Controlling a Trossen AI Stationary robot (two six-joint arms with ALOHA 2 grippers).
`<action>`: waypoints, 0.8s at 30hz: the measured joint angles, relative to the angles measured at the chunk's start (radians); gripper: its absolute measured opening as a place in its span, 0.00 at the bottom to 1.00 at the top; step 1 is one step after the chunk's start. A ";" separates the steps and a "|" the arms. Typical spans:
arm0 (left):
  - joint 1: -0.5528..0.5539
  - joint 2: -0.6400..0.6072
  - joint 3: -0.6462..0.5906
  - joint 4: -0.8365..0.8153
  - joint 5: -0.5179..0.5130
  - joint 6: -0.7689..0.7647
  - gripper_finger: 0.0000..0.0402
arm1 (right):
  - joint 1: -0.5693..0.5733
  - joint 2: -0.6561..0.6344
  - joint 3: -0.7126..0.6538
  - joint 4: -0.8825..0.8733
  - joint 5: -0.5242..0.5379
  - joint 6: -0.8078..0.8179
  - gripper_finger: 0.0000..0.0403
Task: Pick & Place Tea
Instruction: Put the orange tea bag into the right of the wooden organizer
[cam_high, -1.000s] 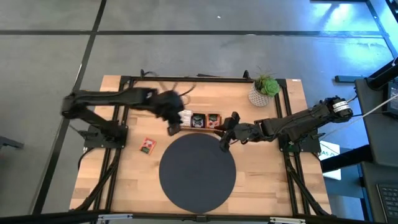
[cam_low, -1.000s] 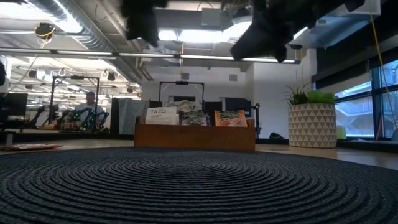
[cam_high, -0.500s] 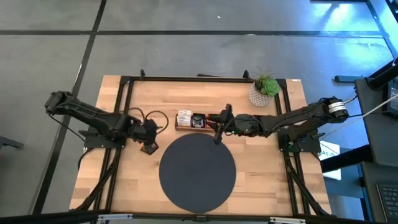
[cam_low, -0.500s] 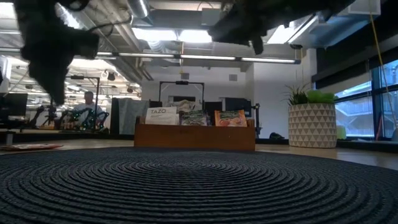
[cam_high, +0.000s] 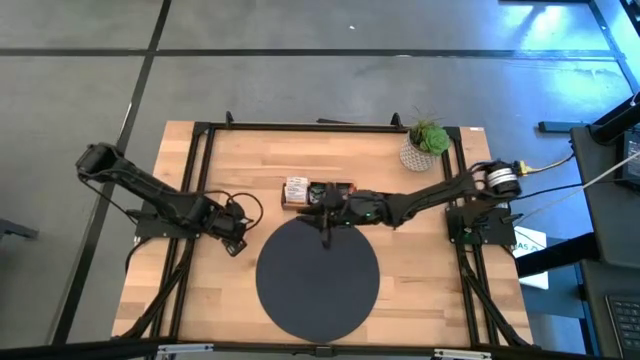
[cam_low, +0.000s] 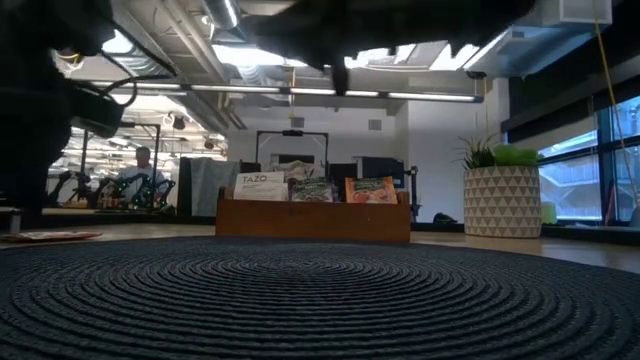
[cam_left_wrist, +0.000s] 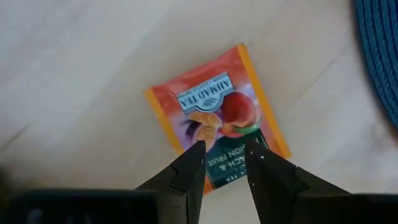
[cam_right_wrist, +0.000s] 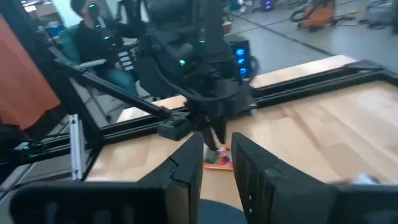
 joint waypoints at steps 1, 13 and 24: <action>-0.008 0.000 -0.010 0.018 0.001 -0.009 0.27 | 0.000 0.024 0.028 0.000 -0.011 -0.002 0.21; -0.145 0.001 -0.067 0.199 0.019 -0.071 0.26 | 0.000 0.253 0.350 -0.251 -0.035 0.047 0.21; -0.342 0.133 -0.067 0.431 0.013 -0.071 0.27 | 0.001 0.412 0.527 -0.369 -0.044 0.322 0.40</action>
